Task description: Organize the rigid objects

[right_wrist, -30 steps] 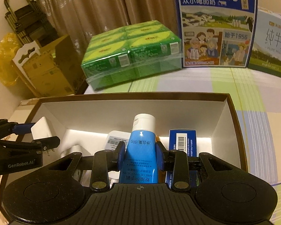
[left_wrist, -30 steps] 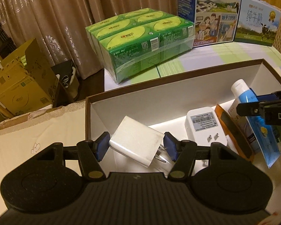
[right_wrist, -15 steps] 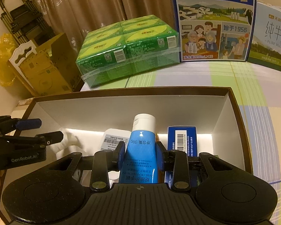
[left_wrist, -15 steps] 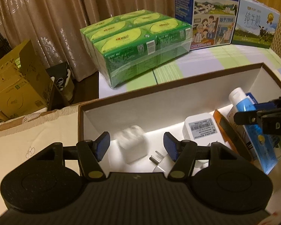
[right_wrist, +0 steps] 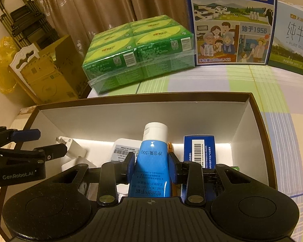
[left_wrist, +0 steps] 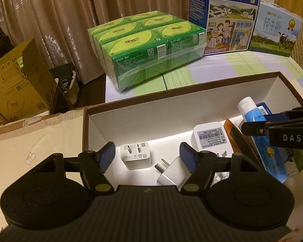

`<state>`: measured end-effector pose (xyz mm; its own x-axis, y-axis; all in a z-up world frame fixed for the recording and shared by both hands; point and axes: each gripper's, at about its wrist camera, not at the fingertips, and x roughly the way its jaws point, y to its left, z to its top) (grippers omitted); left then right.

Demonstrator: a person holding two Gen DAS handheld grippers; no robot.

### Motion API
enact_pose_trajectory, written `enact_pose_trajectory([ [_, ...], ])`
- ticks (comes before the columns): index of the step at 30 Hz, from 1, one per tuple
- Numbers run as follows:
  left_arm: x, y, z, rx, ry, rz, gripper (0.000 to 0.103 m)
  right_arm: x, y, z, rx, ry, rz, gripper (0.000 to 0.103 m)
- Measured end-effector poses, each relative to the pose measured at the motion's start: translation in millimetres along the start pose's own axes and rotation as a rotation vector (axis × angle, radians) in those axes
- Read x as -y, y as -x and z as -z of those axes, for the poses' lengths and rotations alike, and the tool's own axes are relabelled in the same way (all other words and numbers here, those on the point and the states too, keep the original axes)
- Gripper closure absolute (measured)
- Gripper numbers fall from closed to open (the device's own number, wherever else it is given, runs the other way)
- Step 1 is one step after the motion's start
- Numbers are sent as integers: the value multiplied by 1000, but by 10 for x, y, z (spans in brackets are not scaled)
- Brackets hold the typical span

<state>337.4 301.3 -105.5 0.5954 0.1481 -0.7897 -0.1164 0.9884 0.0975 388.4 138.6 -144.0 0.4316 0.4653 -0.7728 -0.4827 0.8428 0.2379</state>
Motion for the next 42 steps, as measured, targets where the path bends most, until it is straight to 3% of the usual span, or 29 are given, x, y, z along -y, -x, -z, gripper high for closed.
enact_pose_trajectory([
  [6,6,49,7,8,13,-6,35,-11,6,-40,46,-18,-16,71],
  [8,13,76,11,14,13,-12,30,0,38,-60,75,-34,-35,70],
  [12,12,133,19,25,27,-9,30,17,82,-79,74,-36,-47,50],
  [16,13,191,35,34,43,-1,30,24,153,-7,63,-11,-41,47],
  [30,108,384,83,58,52,2,29,43,312,130,42,12,5,42],
  [42,212,691,196,106,65,27,29,13,617,219,76,6,17,40],
])
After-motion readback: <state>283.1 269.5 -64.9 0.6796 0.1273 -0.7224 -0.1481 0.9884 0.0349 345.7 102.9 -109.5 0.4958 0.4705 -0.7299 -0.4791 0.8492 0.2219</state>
